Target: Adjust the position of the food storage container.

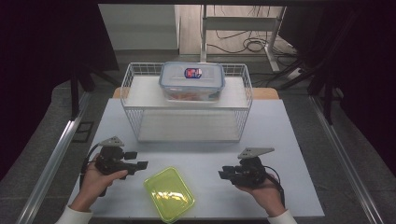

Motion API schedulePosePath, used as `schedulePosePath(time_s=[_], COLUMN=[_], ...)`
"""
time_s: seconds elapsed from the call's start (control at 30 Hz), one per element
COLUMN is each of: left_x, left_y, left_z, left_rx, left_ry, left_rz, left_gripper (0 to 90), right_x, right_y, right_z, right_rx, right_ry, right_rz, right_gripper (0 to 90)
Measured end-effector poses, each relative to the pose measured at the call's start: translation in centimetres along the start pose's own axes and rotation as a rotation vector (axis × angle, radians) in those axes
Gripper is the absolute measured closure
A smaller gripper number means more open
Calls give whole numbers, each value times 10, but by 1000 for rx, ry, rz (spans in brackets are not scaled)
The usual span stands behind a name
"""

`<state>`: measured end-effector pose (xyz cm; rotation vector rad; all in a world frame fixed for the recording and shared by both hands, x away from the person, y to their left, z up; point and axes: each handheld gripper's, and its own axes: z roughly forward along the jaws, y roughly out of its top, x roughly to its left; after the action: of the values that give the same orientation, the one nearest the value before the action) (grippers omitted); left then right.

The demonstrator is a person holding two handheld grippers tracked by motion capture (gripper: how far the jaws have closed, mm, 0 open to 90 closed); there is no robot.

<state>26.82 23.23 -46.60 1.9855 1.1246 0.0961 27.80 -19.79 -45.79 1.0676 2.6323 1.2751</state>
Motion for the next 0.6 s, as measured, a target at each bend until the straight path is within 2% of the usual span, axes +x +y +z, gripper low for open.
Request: schedulePosePath(time_s=[0.17, 0.23, 0.37, 0.4, 0.5, 0.6], left_x=[0, -2, -9, -11, -22, -36], left_y=[-1, -2, -10, -12, -24, -42], left_z=[-2, -4, -13, -14, -18, -19], left_rx=[6, 23, 43, 47, 93, 148], left_ry=[-3, -14, -58, -63, -78, -89], left_rz=[12, 27, 64, 71, 110, 148], left_gripper=[340, 456, 776, 820, 892, 895], right_x=[4, 1, -7, -9, -12, -16], right_y=[-2, -3, -6, -6, -7, -7], right_z=[9, 10, 8, 8, 5, 2], right_rx=[31, 34, 30, 29, 15, 4], right_ry=[13, 10, 2, -1, -5, -14], right_rz=[-20, -11, 17, 19, 34, 46], right_gripper=[750, 749, 723, 717, 702, 685])
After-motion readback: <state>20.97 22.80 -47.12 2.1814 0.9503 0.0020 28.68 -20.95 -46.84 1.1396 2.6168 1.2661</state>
